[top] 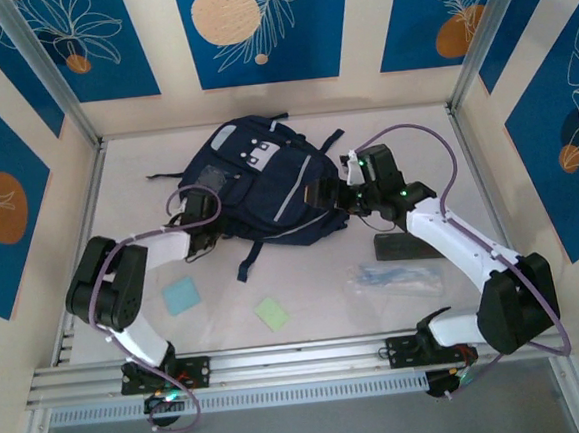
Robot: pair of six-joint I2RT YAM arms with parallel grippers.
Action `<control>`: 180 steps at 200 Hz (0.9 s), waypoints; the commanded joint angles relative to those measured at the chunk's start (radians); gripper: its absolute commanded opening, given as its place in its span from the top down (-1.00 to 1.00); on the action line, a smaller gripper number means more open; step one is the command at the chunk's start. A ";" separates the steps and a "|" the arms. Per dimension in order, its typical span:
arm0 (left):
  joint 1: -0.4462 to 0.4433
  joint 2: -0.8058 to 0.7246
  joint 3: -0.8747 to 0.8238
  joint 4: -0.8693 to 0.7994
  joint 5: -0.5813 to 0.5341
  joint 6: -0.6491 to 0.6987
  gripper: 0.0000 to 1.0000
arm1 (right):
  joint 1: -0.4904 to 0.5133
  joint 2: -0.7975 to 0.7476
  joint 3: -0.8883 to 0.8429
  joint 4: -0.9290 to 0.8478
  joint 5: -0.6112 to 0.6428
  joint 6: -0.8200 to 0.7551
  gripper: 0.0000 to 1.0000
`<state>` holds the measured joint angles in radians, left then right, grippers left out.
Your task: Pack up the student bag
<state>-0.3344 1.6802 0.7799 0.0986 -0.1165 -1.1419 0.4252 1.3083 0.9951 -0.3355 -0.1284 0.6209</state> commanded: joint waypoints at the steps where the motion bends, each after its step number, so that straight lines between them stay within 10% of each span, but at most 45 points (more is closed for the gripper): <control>1: 0.000 0.031 0.027 0.090 0.040 -0.041 0.69 | 0.050 -0.032 0.015 -0.018 0.001 0.002 -0.99; 10: -0.006 0.029 0.023 0.110 0.053 -0.049 1.00 | 0.082 -0.023 0.012 -0.012 0.013 0.004 -0.99; 180: -0.222 -0.172 0.026 0.186 -0.022 -0.249 1.00 | 0.388 0.404 0.099 0.262 0.287 0.138 -0.29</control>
<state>-0.5308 1.5215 0.7795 0.1802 -0.1406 -1.3571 0.7956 1.6577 1.0435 -0.1001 0.0647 0.7673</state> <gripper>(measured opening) 0.050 0.650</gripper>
